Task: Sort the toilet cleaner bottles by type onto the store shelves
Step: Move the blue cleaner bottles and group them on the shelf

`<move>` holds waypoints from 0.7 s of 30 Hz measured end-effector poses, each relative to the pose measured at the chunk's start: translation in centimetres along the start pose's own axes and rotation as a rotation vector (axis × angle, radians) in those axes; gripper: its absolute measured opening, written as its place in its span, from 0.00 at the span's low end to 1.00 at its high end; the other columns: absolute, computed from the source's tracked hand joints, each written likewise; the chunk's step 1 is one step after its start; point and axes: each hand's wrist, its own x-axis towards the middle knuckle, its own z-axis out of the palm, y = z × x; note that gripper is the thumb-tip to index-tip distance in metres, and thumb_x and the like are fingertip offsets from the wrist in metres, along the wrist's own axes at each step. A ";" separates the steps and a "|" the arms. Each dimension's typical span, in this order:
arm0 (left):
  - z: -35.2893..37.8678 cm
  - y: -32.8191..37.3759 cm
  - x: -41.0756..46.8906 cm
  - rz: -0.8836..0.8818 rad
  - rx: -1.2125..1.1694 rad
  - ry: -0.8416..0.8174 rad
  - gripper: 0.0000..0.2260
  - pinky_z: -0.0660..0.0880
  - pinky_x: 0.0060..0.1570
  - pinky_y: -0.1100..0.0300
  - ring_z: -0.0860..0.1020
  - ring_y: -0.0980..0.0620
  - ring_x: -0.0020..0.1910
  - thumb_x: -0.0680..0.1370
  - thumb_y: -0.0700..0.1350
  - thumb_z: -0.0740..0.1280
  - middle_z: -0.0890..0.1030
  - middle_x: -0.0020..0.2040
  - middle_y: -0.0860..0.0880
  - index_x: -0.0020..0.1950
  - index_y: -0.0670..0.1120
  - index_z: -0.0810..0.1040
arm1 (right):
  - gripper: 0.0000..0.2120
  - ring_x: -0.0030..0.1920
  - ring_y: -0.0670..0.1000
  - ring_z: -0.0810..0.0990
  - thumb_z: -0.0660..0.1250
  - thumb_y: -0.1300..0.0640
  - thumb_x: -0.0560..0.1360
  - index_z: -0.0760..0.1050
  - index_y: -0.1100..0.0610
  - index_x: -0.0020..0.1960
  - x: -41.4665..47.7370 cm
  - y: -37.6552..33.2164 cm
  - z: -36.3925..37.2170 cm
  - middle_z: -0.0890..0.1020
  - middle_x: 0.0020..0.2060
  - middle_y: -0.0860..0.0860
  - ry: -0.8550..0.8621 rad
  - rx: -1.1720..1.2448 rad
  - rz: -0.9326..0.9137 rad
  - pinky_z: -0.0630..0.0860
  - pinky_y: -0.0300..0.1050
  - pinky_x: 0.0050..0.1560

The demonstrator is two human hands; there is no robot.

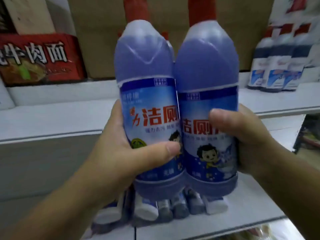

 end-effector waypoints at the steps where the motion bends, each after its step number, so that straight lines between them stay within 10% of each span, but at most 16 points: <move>1: -0.3 1.0 1.3 0.039 0.019 0.000 0.34 0.80 0.42 0.63 0.84 0.51 0.49 0.59 0.42 0.74 0.84 0.52 0.50 0.64 0.48 0.70 | 0.26 0.42 0.51 0.85 0.75 0.47 0.60 0.76 0.58 0.54 1.2 -1.0 0.0 0.85 0.42 0.52 -0.009 -0.010 -0.021 0.80 0.42 0.40; 7: -1.8 4.6 8.5 0.075 0.043 0.034 0.38 0.80 0.48 0.49 0.82 0.44 0.54 0.58 0.40 0.77 0.80 0.57 0.42 0.66 0.48 0.68 | 0.42 0.50 0.59 0.81 0.77 0.43 0.59 0.68 0.63 0.66 8.2 -5.5 -1.3 0.80 0.53 0.60 0.005 -0.106 -0.069 0.78 0.54 0.48; 13: -2.6 7.6 13.4 0.105 0.051 0.081 0.33 0.82 0.46 0.53 0.83 0.50 0.51 0.61 0.37 0.76 0.81 0.55 0.48 0.63 0.51 0.70 | 0.22 0.47 0.59 0.83 0.72 0.53 0.69 0.75 0.63 0.59 12.2 -7.3 -3.5 0.83 0.49 0.60 0.213 -0.133 -0.194 0.79 0.52 0.45; 21: -5.4 7.3 16.2 0.055 0.183 0.171 0.26 0.81 0.48 0.54 0.83 0.51 0.51 0.60 0.42 0.76 0.83 0.51 0.53 0.56 0.54 0.75 | 0.24 0.39 0.51 0.83 0.63 0.46 0.70 0.73 0.60 0.60 14.9 -6.5 -5.1 0.82 0.42 0.54 0.232 0.070 -0.145 0.81 0.45 0.41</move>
